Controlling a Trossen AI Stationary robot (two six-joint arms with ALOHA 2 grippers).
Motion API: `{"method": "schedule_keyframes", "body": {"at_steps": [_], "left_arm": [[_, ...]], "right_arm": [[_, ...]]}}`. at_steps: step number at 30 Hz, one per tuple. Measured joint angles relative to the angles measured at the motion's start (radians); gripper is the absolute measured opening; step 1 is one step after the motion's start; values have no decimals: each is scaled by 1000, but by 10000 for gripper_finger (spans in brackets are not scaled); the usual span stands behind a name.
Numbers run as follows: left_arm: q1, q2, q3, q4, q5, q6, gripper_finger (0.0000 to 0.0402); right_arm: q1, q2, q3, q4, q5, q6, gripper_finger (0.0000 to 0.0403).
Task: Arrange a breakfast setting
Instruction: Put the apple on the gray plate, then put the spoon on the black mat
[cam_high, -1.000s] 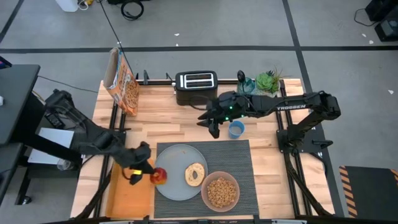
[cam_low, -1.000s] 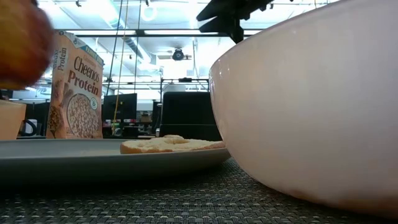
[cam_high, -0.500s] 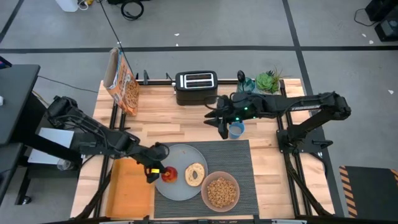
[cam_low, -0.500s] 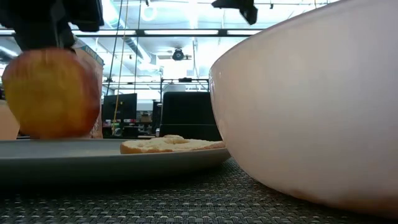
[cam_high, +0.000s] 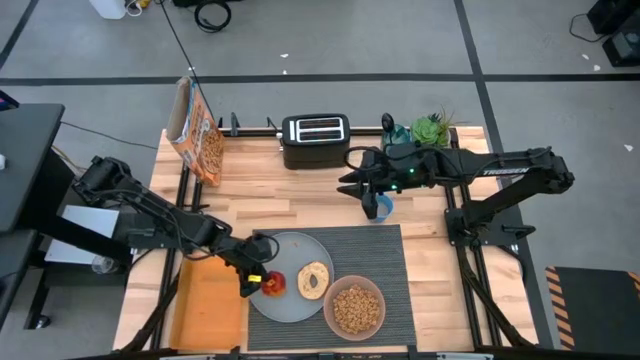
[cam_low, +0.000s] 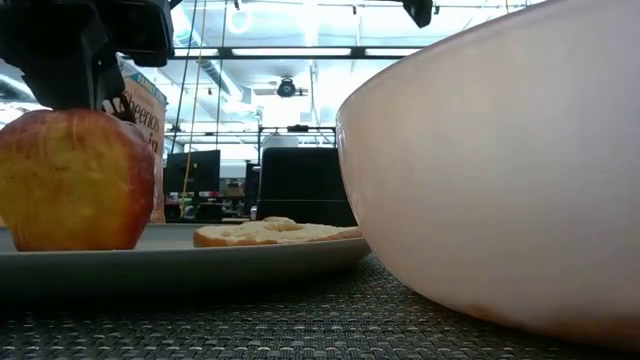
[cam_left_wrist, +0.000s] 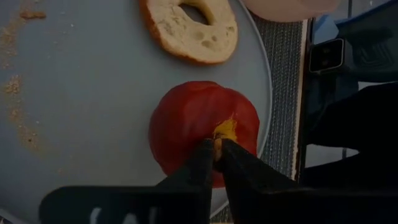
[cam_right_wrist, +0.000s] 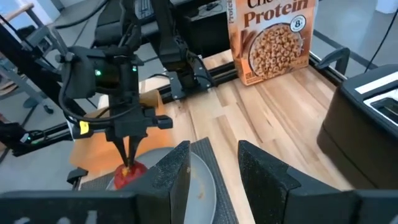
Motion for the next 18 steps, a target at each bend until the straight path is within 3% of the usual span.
{"method": "schedule_keyframes", "body": {"at_steps": [12,18], "left_arm": [[4,-19,-2,7,22,-7,146],[12,-87,-2,4,44,-6,170]], "right_arm": [[0,1,0,-16,0,-4,141],[-4,-19,0,-85,52,9,141]]}}
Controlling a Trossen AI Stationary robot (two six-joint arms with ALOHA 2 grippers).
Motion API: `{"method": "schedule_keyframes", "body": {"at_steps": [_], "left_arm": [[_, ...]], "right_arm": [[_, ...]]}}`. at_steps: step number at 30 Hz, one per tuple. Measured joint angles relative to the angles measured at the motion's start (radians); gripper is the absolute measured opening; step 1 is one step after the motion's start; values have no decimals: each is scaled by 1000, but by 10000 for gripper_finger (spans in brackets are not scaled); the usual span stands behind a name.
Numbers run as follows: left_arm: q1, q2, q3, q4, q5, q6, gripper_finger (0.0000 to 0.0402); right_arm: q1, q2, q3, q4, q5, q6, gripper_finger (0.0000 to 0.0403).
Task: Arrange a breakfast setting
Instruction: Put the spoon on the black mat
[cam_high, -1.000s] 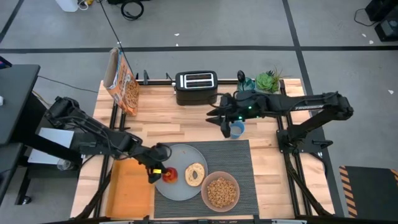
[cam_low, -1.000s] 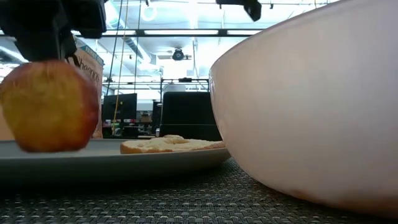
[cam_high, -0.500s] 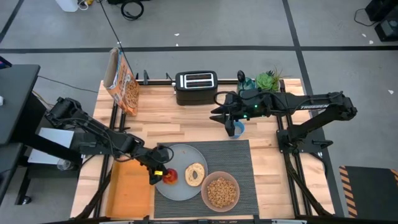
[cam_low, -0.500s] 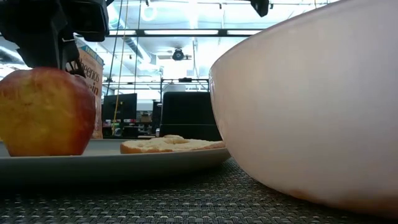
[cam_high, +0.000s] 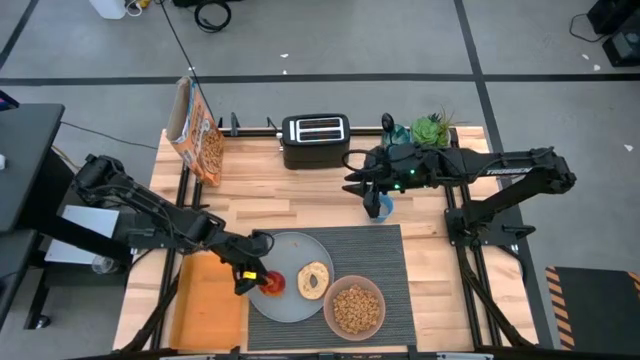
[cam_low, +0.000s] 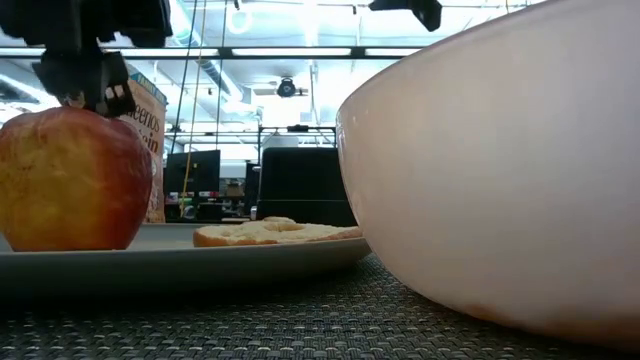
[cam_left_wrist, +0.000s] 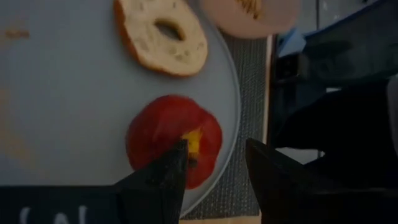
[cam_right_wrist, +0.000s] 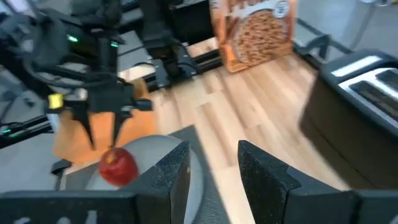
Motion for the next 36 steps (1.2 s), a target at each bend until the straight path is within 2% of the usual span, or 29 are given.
{"method": "schedule_keyframes", "body": {"at_steps": [6,11,17,21,25,27,30,36], "left_arm": [[59,-79,0,10,-50,10,171],[166,-133,0,53,-103,11,172],[271,-186,0,131,-107,68,172],[319,-228,0,194,-107,95,172],[351,-266,0,237,-109,112,172],[363,-276,0,244,-110,113,172],[370,-284,0,245,-110,112,172],[369,-282,0,242,-109,112,172]], "right_arm": [[-62,-44,0,-82,49,28,140],[-180,-79,0,-213,50,50,139],[-346,-81,12,-296,1,11,139],[-454,-37,94,-381,-6,-93,139],[-544,26,182,-437,49,-238,145],[-596,61,201,-453,57,-303,152],[-664,113,212,-463,16,-359,174],[-735,200,215,-460,-4,-424,255]]}}
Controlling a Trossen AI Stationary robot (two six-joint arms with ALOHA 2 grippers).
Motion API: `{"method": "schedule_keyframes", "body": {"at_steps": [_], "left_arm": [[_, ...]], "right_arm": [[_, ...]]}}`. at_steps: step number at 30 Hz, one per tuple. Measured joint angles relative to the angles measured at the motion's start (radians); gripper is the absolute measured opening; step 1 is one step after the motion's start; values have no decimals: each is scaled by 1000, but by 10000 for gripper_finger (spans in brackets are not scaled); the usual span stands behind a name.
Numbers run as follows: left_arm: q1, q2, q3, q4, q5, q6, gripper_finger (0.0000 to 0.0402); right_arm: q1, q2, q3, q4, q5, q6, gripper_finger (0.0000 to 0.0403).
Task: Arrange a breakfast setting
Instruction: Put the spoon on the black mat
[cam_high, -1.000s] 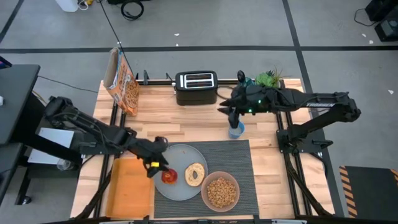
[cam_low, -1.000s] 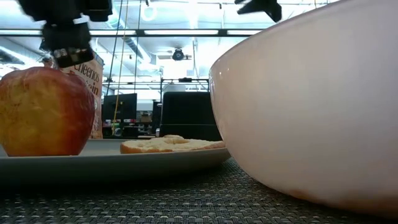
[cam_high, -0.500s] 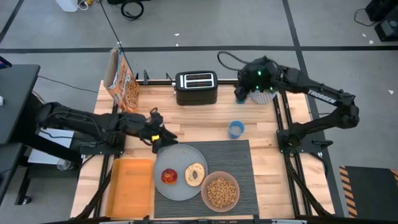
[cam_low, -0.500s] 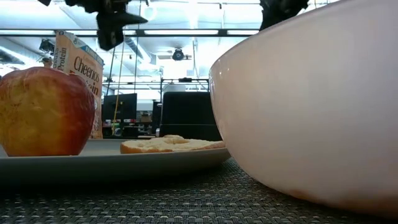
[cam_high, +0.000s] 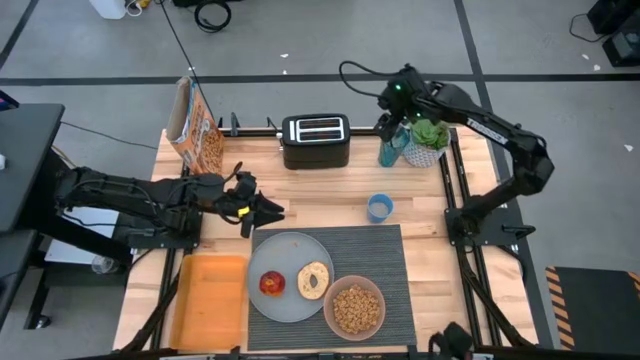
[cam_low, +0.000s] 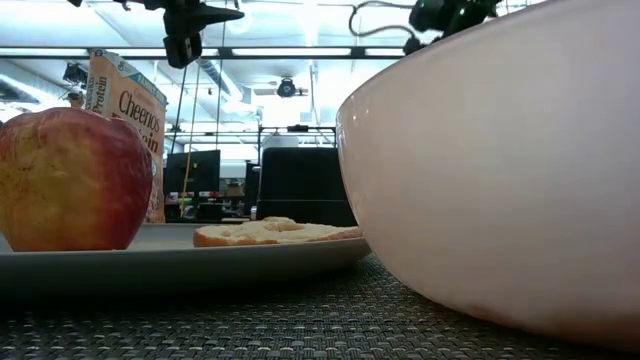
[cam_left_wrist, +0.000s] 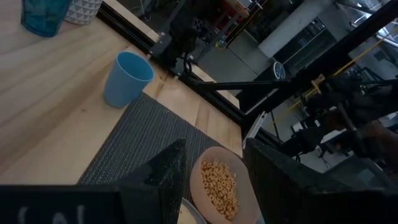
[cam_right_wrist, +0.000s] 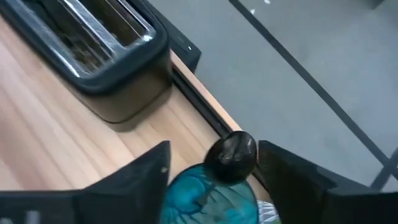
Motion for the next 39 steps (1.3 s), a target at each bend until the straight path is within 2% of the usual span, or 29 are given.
{"method": "schedule_keyframes", "body": {"at_steps": [3,6,11,16,23,29,39], "left_arm": [[0,0,0,0,0,1,172],[0,0,0,0,0,2,172],[0,0,0,-4,0,3,172],[18,0,0,-4,11,3,172],[59,0,0,-3,41,-4,172],[59,0,0,-3,67,-8,172],[59,0,0,-4,68,-8,172]], "right_arm": [[-17,29,0,4,5,-2,302],[-22,51,0,6,71,36,344],[-28,71,0,10,70,126,377],[-29,84,1,52,48,124,378],[-61,120,-2,42,41,121,361],[-69,151,-2,24,-2,129,347],[-60,181,-5,27,-3,140,346]]}}
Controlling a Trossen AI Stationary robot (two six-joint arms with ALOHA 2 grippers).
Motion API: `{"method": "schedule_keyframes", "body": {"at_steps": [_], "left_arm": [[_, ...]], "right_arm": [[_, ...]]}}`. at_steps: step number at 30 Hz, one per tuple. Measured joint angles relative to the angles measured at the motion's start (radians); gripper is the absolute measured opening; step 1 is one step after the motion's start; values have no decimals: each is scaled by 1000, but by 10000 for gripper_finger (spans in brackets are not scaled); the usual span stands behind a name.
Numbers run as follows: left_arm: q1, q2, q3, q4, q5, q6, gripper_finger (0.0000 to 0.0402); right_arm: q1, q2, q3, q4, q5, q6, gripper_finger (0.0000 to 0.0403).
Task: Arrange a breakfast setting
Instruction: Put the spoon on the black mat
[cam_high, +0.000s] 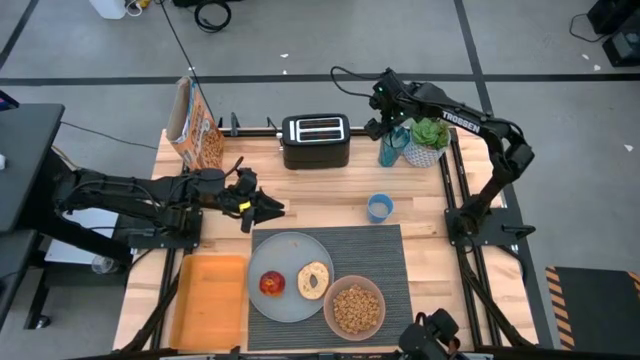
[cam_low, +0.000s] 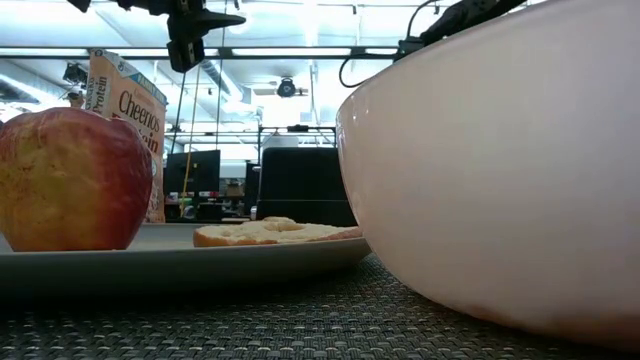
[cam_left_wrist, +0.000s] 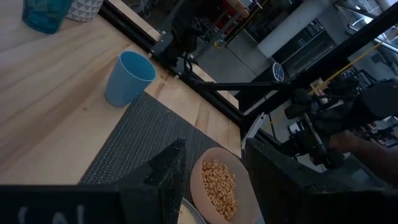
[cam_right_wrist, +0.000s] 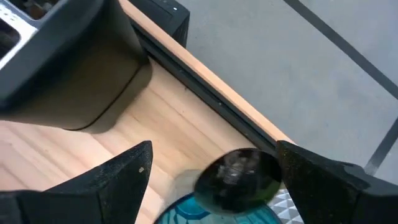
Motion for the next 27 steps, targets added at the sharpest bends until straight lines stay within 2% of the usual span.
{"method": "schedule_keyframes", "body": {"at_steps": [9,19,27], "left_arm": [[0,0,0,-1,0,1,172],[0,0,0,-1,0,2,172],[0,0,0,-1,0,3,172]], "right_arm": [[-15,0,-1,-7,2,1,342],[-21,0,-1,-15,-5,-9,266],[-20,0,-1,-45,-5,-11,231]]}}
